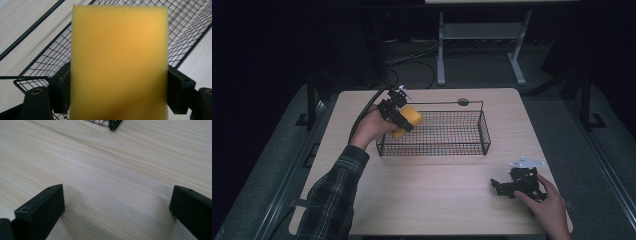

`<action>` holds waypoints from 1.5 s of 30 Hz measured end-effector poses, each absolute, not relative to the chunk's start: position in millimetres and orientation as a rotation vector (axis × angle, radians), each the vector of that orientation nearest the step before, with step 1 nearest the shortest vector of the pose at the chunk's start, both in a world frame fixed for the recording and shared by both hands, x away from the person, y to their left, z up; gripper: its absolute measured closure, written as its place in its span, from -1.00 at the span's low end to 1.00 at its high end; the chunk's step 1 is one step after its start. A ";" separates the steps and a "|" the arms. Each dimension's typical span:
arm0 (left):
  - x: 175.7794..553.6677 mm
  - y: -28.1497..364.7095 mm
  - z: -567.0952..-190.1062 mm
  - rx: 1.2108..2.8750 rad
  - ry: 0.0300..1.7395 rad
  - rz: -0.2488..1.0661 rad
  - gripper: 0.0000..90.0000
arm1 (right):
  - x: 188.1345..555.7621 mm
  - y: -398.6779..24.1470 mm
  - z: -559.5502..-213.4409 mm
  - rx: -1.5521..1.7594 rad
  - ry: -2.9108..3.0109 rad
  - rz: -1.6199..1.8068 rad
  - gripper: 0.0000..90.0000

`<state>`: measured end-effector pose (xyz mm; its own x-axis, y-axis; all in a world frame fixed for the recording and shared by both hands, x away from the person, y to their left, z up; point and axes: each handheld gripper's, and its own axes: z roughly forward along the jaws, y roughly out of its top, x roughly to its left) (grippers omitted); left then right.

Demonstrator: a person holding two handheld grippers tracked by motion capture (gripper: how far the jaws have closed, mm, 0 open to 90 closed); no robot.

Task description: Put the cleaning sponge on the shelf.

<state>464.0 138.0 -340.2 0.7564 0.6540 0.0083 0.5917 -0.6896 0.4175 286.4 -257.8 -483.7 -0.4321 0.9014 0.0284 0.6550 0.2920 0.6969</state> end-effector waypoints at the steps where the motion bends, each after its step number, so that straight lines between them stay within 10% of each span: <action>1: 464.8 138.2 -341.4 2.560 0.959 0.218 -0.50 | 286.3 -257.8 -483.7 1.400 2.196 0.915 -1.00; 45: 480.5 151.2 -388.7 2.554 1.080 0.183 -0.50 | 286.4 -257.8 -483.7 1.400 2.196 0.915 -1.00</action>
